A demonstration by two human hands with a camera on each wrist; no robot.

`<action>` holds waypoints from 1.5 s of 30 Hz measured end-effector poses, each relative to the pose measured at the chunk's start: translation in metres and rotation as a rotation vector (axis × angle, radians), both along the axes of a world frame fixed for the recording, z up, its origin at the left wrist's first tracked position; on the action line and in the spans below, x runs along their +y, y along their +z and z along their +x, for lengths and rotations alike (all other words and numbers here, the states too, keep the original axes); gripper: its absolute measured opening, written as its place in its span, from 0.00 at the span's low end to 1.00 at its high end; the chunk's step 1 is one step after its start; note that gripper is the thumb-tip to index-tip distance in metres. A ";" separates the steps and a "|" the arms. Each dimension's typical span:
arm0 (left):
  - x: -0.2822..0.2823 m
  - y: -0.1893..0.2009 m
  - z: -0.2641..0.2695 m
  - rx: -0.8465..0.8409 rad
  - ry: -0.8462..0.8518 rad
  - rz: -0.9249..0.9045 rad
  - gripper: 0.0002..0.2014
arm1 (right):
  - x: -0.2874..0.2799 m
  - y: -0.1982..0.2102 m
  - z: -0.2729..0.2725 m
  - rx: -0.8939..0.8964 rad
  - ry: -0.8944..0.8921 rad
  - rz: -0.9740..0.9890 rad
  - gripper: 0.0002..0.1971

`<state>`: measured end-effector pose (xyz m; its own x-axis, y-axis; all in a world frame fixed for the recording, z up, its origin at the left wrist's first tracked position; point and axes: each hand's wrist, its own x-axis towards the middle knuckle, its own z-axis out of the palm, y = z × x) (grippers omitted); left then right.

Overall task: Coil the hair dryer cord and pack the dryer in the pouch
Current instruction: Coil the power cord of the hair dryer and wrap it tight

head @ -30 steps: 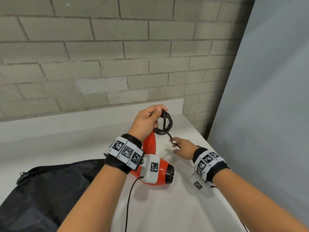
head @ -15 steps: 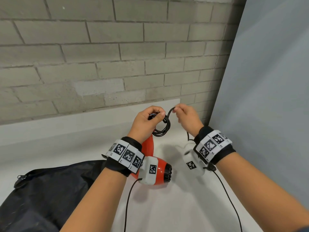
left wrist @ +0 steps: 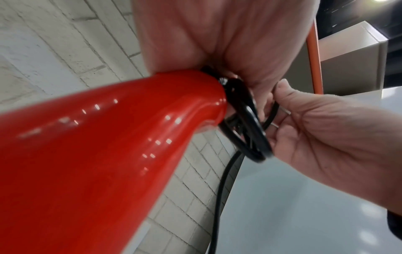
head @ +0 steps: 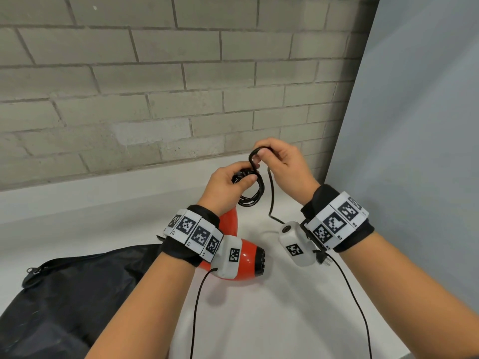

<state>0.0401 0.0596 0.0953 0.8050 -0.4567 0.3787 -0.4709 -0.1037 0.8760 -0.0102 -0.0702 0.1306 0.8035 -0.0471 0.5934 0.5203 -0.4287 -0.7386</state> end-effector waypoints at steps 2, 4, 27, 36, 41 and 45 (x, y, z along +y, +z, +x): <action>-0.002 -0.001 0.001 0.002 0.058 -0.046 0.12 | -0.009 -0.006 -0.002 0.089 -0.068 -0.021 0.08; -0.003 -0.002 0.001 0.013 0.092 -0.068 0.11 | -0.023 -0.022 -0.004 0.240 -0.226 -0.104 0.14; -0.008 -0.004 -0.005 0.088 0.124 -0.104 0.11 | -0.086 -0.142 -0.012 1.007 -0.501 -0.609 0.10; -0.011 -0.005 0.005 0.139 0.138 -0.136 0.10 | -0.027 -0.048 -0.019 0.071 -0.020 0.580 0.14; -0.013 -0.004 0.006 0.157 0.093 -0.138 0.10 | -0.001 -0.039 -0.017 0.055 0.044 0.401 0.15; -0.015 -0.004 0.003 0.086 0.051 -0.073 0.11 | 0.010 -0.053 -0.007 -0.040 -0.349 -0.055 0.06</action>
<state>0.0429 0.0445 0.0910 0.8575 -0.3878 0.3382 -0.3895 -0.0598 0.9191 -0.0176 -0.0605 0.0776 0.7203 -0.2821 0.6337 0.3635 -0.6246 -0.6912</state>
